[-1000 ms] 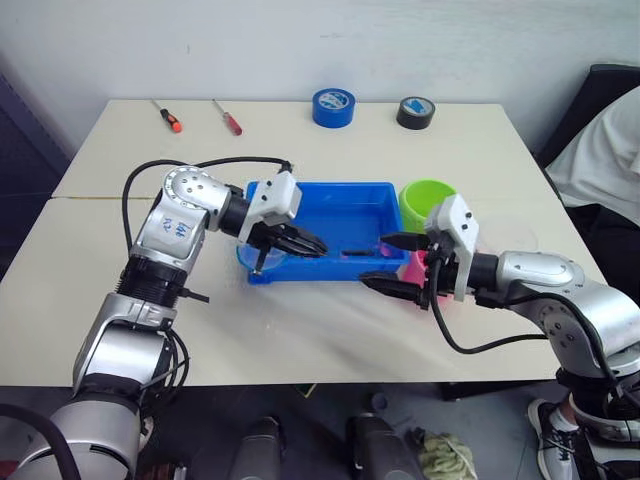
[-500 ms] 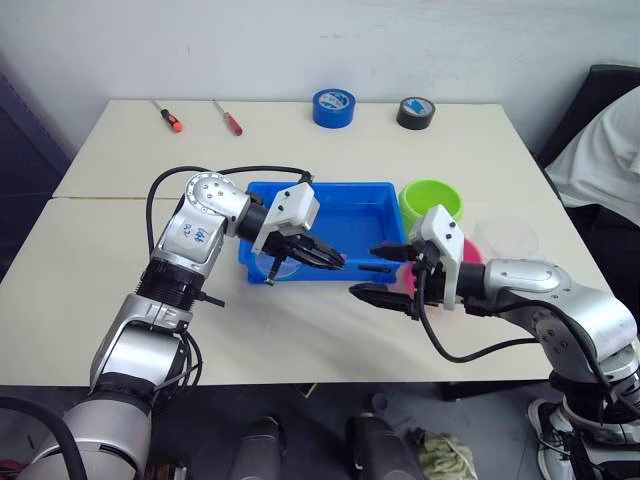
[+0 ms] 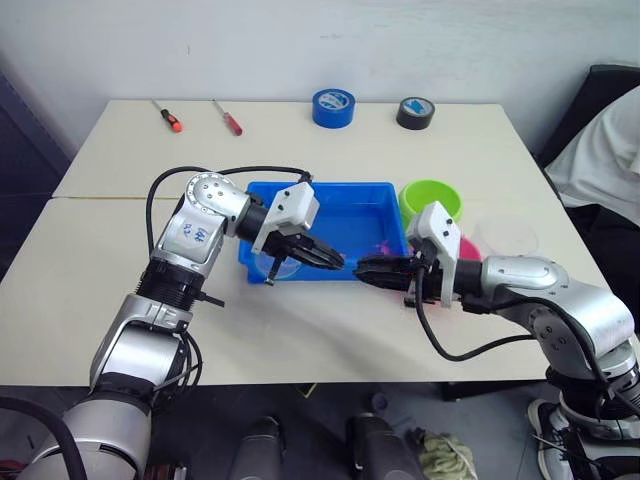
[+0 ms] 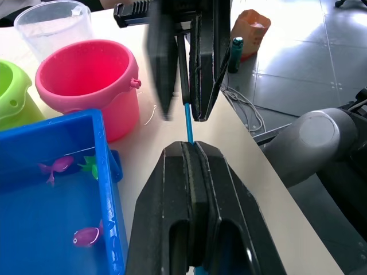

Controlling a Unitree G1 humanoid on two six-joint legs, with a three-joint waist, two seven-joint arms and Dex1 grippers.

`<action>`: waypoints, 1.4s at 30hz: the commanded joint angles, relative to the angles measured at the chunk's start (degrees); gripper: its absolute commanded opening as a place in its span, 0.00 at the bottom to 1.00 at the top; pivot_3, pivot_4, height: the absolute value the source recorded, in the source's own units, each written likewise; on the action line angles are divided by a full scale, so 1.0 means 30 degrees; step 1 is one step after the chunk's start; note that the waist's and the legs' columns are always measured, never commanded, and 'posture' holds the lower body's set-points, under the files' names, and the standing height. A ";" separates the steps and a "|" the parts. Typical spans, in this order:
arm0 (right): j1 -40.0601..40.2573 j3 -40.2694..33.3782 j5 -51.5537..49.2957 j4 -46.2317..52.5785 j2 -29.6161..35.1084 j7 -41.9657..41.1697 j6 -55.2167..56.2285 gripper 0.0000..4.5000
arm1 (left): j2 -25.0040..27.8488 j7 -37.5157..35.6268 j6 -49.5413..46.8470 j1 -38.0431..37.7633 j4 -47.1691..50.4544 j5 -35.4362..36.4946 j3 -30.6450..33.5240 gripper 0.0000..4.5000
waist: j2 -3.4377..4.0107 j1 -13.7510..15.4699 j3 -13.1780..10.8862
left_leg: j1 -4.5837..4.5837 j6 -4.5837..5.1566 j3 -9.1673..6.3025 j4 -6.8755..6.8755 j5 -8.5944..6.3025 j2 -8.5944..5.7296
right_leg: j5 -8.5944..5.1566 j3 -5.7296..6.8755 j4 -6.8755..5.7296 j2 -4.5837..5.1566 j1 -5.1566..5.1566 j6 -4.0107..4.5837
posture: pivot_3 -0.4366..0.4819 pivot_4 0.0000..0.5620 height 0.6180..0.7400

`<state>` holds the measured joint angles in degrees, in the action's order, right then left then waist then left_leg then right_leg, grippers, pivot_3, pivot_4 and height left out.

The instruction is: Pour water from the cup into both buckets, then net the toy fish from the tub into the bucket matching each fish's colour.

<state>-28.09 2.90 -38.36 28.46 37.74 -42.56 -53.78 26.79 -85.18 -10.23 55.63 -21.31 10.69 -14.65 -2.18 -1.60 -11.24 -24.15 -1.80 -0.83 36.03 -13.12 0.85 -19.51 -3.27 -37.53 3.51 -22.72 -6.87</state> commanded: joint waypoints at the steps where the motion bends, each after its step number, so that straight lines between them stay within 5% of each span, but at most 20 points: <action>1: -0.0257 -0.0283 -0.0156 0.0538 0.0103 0.0039 0.0218 0.01 | -0.0054 -0.0126 -0.0013 0.0464 0.0219 0.0127 0.0032 0.00 | 0.0000 0.0020 0.0000 | 0.0000 0.0000 -0.0001 0.0003 0.0000 0.0000 | 0.0000 0.0001 0.0000 0.0000 0.0000 0.0000 | 0.48 0.27 0.95; 15: -0.0259 -0.0346 -0.0280 0.0645 0.0178 -0.0186 0.0305 0.01 | 0.0250 -0.0066 -0.0565 0.0689 -0.0342 -0.0252 -0.0083 0.00 | 0.0000 0.0016 0.0000 | -0.0001 0.0000 -0.0002 0.0007 0.0000 -0.0002 | 0.0000 0.0002 -0.0005 0.0001 0.0001 0.0000 | 0.48 0.27 0.95; 22: -0.0115 -0.0374 -0.0080 0.0599 0.0333 -0.0287 0.0492 0.00 | 0.0627 -0.0006 -0.1406 0.0826 -0.0262 0.0229 0.0590 0.57 | 0.0000 0.0015 0.0000 | 0.0002 0.0000 -0.0002 0.0008 0.0000 -0.0006 | 0.0000 0.0003 -0.0011 -0.0005 0.0000 0.0000 | 0.48 0.27 0.95; 26: 0.0051 -0.0417 0.0147 0.0512 0.0410 -0.0270 0.0734 0.00 | 0.1145 0.1409 -0.2226 0.1428 -0.0431 0.1055 0.2533 0.82 | 0.0000 0.0009 -0.0001 | 0.0000 0.0000 -0.0008 0.0011 0.0000 0.0004 | 0.0000 0.0004 -0.0012 0.0002 0.0000 0.0000 | 0.48 0.27 0.95; 36: -0.0302 -0.0310 0.1575 -0.0909 0.0312 0.0231 0.2011 0.00 | 0.5014 0.3533 -0.6231 0.2436 -0.0540 0.2709 0.6636 0.82 | 0.0005 -0.0003 -0.0004 | 0.0011 -0.0001 -0.0010 0.0009 0.0000 0.0001 | -0.0002 0.0012 -0.0038 -0.0010 -0.0007 -0.0003 | 0.48 0.27 0.95; 42: -0.1539 -0.0717 0.2407 -0.2638 -0.0635 0.1688 0.2107 0.00 | 0.7025 0.3602 -0.7040 0.0569 0.0905 0.3009 0.7299 0.82 | 0.0011 -0.0107 -0.0006 | 0.0011 -0.0003 0.0001 0.0012 0.0001 0.0006 | -0.0002 0.0001 -0.0051 0.0005 -0.0013 -0.0003 | 0.48 0.27 0.95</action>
<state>-31.56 2.85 -31.76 20.79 36.26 -39.15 -48.19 46.38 -73.94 -30.33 58.41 -21.63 18.19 5.85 -2.15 -1.92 -11.26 -24.09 -1.81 -0.82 36.05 -13.12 0.89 -19.52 -3.28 -37.71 3.52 -22.76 -6.87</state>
